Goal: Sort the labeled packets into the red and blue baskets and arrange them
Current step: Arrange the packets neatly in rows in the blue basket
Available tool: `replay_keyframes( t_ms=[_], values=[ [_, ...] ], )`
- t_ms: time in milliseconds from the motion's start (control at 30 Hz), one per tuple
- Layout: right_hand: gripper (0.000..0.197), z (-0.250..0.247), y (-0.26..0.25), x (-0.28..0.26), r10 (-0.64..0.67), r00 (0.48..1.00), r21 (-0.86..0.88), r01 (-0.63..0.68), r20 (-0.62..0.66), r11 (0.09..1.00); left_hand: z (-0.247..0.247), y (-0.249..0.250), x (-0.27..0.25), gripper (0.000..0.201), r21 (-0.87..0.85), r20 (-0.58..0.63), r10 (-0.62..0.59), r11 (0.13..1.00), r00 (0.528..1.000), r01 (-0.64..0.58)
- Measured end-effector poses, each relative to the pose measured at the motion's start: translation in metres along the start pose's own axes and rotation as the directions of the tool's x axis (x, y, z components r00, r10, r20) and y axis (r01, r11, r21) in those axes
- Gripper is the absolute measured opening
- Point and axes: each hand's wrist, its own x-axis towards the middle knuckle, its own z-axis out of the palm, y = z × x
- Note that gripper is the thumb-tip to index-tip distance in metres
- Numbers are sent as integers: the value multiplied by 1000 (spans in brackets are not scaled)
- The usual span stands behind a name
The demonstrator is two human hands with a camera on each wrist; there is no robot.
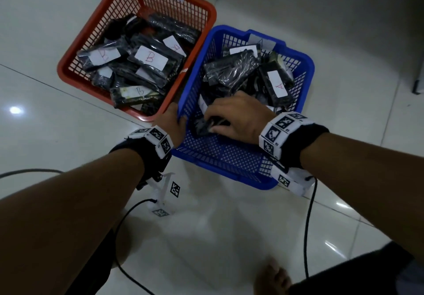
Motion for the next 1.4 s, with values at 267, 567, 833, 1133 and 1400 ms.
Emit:
replay_keyframes(
  t_ms=[267, 567, 833, 1133, 1400],
  values=[
    [31, 7, -19, 16, 327, 930, 394, -368, 169, 842, 0, -7, 0, 23, -85, 12, 42, 996, 999, -41],
    [49, 39, -16, 12, 355, 832, 239, -482, 427, 843, 4, -9, 0, 18, -82, -20, 63, 995, 998, -64],
    [35, 34, -8, 33, 487, 873, 235, -466, -36, 853, 10, -7, 0, 23, -84, -80, 31, 996, 996, -37],
    [36, 52, -18, 48, 498, 866, 322, -486, 50, 812, 4, -5, 1, 25, -66, -35, 39, 997, 999, -41],
    [38, -4, 15, 7, 740, 537, 634, -418, -405, 651, -40, 34, 1, 18, 397, 111, -57, 918, 992, 8]
  ],
)
